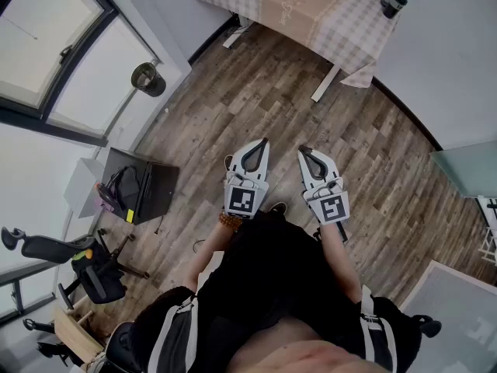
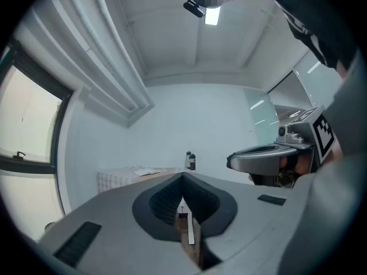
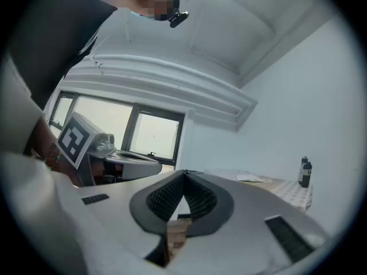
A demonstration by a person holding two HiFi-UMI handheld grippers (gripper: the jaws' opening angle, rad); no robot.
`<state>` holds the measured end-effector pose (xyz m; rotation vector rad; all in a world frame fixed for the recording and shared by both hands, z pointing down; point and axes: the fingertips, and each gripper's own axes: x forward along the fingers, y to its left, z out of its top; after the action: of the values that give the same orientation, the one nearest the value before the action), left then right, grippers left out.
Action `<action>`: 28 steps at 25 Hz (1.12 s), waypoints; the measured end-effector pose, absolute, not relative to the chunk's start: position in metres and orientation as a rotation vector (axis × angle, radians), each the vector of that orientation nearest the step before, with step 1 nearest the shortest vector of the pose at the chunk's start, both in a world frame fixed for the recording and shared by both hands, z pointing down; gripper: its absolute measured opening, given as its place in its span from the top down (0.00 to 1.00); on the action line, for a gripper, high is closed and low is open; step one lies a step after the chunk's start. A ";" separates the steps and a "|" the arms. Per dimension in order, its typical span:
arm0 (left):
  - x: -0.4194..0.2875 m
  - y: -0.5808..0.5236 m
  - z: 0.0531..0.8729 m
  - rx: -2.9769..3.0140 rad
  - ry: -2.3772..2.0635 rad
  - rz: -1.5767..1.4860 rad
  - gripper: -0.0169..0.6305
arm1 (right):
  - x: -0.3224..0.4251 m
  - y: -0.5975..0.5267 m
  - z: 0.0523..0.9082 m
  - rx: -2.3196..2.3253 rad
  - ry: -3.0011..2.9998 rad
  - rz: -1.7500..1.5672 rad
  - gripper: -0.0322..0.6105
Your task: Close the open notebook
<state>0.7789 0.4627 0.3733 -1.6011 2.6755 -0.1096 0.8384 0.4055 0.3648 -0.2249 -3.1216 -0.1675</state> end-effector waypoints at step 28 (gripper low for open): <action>0.516 0.381 0.356 -1.895 2.459 -0.060 0.97 | 0.583 0.324 0.341 0.206 -3.067 -0.333 0.94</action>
<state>0.5156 0.3808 0.3564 -1.8949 2.4587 -0.0599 0.5834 0.3243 0.3414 0.2056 -3.0673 -0.3327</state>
